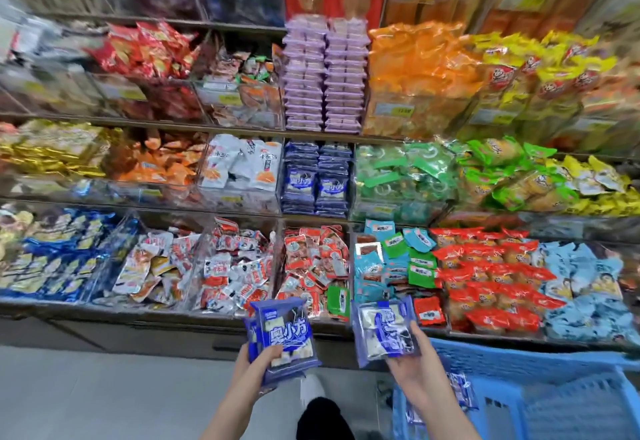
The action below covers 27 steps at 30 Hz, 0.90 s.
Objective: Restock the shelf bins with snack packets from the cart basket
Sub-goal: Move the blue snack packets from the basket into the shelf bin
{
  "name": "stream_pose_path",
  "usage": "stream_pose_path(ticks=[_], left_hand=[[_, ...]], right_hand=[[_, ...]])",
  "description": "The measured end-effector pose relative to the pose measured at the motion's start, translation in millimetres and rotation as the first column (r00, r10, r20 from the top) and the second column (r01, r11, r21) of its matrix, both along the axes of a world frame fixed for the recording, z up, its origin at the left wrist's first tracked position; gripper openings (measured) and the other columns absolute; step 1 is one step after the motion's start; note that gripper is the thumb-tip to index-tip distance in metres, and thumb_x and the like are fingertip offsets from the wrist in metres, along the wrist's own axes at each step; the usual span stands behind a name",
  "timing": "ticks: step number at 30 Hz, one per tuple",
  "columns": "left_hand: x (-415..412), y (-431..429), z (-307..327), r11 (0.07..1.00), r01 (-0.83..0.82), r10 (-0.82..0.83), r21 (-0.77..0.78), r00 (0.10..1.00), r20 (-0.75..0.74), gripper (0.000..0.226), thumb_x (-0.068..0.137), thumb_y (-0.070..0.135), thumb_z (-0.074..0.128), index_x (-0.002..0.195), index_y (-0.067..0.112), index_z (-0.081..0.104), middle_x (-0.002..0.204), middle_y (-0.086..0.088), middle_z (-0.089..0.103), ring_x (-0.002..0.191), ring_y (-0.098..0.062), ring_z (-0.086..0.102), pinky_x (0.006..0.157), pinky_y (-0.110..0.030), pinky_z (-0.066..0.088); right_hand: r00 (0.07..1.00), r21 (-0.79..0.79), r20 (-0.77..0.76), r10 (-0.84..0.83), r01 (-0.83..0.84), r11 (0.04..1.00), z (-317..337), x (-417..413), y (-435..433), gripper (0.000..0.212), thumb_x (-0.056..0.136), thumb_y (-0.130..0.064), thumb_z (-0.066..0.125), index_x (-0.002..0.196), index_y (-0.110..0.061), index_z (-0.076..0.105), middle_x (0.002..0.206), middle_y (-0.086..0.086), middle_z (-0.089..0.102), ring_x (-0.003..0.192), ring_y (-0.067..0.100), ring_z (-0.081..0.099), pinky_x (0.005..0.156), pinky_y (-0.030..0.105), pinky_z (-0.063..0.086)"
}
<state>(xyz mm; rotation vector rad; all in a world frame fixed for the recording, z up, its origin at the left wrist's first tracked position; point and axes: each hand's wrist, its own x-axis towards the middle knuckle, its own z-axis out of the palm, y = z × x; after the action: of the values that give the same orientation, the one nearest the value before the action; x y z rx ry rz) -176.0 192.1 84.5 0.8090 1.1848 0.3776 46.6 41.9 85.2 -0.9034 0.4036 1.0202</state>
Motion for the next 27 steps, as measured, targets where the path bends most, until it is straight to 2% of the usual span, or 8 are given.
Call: stream_pose_path(ticks=[4,6,12,15,18,21,24,27], left_hand=[[27.4,42.1,-1.2,1.000,-0.024,0.024,-0.015,0.999,0.029,0.035,0.084,0.020,0.069,0.116,0.019,0.055,0.095,-0.003,0.068,0.080,-0.023,0.067,0.069,-0.036,0.052],[42.1,62.5,0.5,0.999,-0.031,0.032,-0.013,0.998,0.060,0.040,0.082,0.023,0.070,0.118,0.018,0.056,0.100,-0.003,0.068,0.087,-0.024,0.067,0.079,-0.041,0.053],[91.6,122.9,4.9,0.998,-0.048,0.042,0.046,0.992,0.115,0.080,0.054,0.040,0.083,0.124,0.019,0.052,0.115,-0.009,0.063,0.105,-0.032,0.060,0.088,-0.045,0.045],[108.3,152.7,-0.1,0.996,-0.085,0.079,0.038,0.986,0.145,0.075,0.067,0.037,0.076,0.132,0.018,0.044,0.125,-0.010,0.058,0.111,-0.034,0.057,0.092,-0.048,0.047],[115.5,173.8,-1.2,0.991,-0.134,0.133,-0.002,0.979,0.156,0.057,0.078,0.026,0.071,0.127,0.016,0.044,0.122,-0.009,0.058,0.102,-0.030,0.058,0.077,-0.042,0.048],[118.0,191.7,-3.4,0.993,-0.120,0.120,-0.012,0.974,0.194,0.081,0.071,0.032,0.073,0.141,0.015,0.038,0.137,-0.011,0.052,0.119,-0.033,0.052,0.096,-0.048,0.044],[117.1,208.2,-1.6,0.998,-0.061,0.059,0.004,0.978,0.201,0.103,0.059,0.041,0.075,0.147,0.015,0.029,0.145,-0.012,0.042,0.130,-0.035,0.043,0.107,-0.052,0.036],[119.4,228.8,5.2,1.000,-0.009,0.008,0.004,0.981,0.192,0.103,0.058,0.046,0.074,0.146,0.017,0.032,0.146,-0.010,0.040,0.128,-0.033,0.045,0.104,-0.050,0.039]], right_hand=[[0.997,0.032,-0.064,0.040,-0.038,0.999,1.1,24.5,45.3,0.023,0.092,-0.027,0.054,0.107,-0.011,0.060,0.098,0.018,0.071,0.079,0.027,0.071,0.064,0.036,0.060],[0.993,0.028,-0.069,0.092,-0.091,0.995,2.1,38.5,71.0,0.016,0.093,-0.018,0.053,0.106,-0.010,0.058,0.097,0.018,0.069,0.076,0.028,0.068,0.057,0.033,0.059],[0.962,-0.062,0.030,0.270,-0.268,0.962,1.6,85.2,144.4,0.018,0.087,0.013,0.042,0.083,-0.002,0.051,0.074,0.018,0.061,0.068,0.026,0.058,0.065,0.030,0.051],[0.965,-0.086,0.035,0.261,-0.257,0.963,-4.1,101.4,173.9,0.012,0.089,0.005,0.046,0.083,-0.003,0.052,0.076,0.017,0.059,0.072,0.029,0.054,0.071,0.034,0.045],[0.952,-0.069,-0.032,0.304,-0.305,0.950,-5.5,106.8,191.2,0.022,0.097,-0.021,0.048,0.095,-0.005,0.063,0.096,0.020,0.070,0.083,0.034,0.067,0.072,0.045,0.054],[0.917,-0.037,-0.186,0.353,-0.366,0.930,-9.0,106.9,204.3,0.048,0.093,-0.046,0.045,0.118,-0.007,0.058,0.114,0.025,0.065,0.099,0.041,0.065,0.079,0.050,0.053],[0.901,-0.055,-0.294,0.319,-0.349,0.935,-9.5,102.2,216.1,0.056,0.093,-0.047,0.047,0.136,-0.012,0.044,0.130,0.031,0.052,0.108,0.049,0.058,0.093,0.052,0.046],[0.920,-0.106,-0.248,0.303,-0.336,0.936,-3.8,96.9,231.2,0.035,0.094,-0.025,0.056,0.128,-0.025,0.046,0.127,0.030,0.054,0.096,0.047,0.064,0.084,0.053,0.053]])
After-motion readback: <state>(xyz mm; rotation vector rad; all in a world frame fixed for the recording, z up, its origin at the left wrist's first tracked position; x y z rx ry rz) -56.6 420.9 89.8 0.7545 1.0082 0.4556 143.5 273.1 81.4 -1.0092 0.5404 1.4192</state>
